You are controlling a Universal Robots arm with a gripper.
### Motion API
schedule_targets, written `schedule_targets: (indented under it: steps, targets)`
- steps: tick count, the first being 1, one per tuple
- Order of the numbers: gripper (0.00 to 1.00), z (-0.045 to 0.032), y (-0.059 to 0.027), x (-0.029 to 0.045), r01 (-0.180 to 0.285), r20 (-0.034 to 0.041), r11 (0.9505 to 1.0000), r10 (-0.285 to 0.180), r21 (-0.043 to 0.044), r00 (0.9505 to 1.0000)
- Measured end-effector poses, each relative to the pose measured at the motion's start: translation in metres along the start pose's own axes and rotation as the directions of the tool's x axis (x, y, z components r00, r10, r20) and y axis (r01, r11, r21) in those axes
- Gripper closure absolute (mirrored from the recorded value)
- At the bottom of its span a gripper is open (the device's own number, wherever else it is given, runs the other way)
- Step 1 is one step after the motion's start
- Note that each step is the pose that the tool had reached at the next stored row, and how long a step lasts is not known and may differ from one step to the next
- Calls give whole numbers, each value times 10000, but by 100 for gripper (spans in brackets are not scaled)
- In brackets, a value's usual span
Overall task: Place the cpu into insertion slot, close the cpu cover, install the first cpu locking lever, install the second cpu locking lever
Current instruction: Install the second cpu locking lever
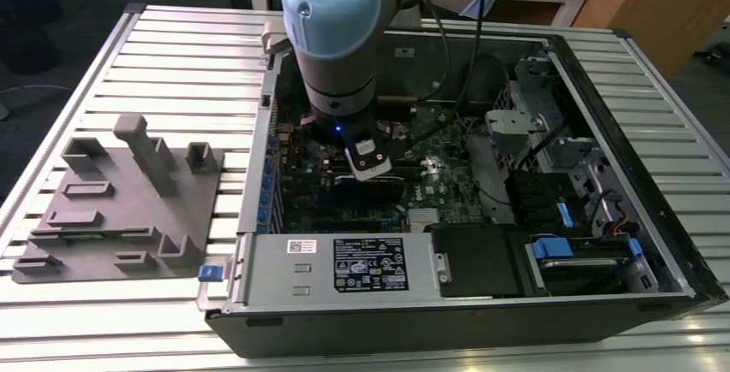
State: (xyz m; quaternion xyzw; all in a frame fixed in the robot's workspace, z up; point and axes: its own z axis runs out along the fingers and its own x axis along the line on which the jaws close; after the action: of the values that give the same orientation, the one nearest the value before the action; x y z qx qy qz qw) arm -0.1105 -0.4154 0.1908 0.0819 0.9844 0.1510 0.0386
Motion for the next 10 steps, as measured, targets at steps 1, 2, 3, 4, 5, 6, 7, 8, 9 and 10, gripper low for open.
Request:
schedule_targets:
  steps: [1, 2, 3, 4, 5, 6, 7, 8, 9, 10]
  targets:
    - [89, -1, 0, 0, -7, -14, 10000, 7, -29, 10000]
    - [89, 0, -1, 0, -12, -25, 10000, 12, -67, 10000]
    - [89, 0, -1, 0, -18, -34, 9999, 17, -113, 10000]
    - [89, -1, -1, 0, -23, -42, 9999, 23, -162, 10000]
    - [89, -1, -1, 0, -29, -51, 9998, 28, -217, 10000]
    - [89, 0, -2, 0, -34, -59, 9996, 32, -268, 10000]
    - [89, 1, -3, 0, -39, -65, 9995, 37, -312, 10000]
    - [89, 1, -4, 0, -43, -71, 9994, 41, -348, 10000]
    - [89, 0, -4, 0, -47, -76, 9993, 44, -374, 10000]
    - [89, 0, -4, 0, -48, -79, 9992, 45, -392, 10000]
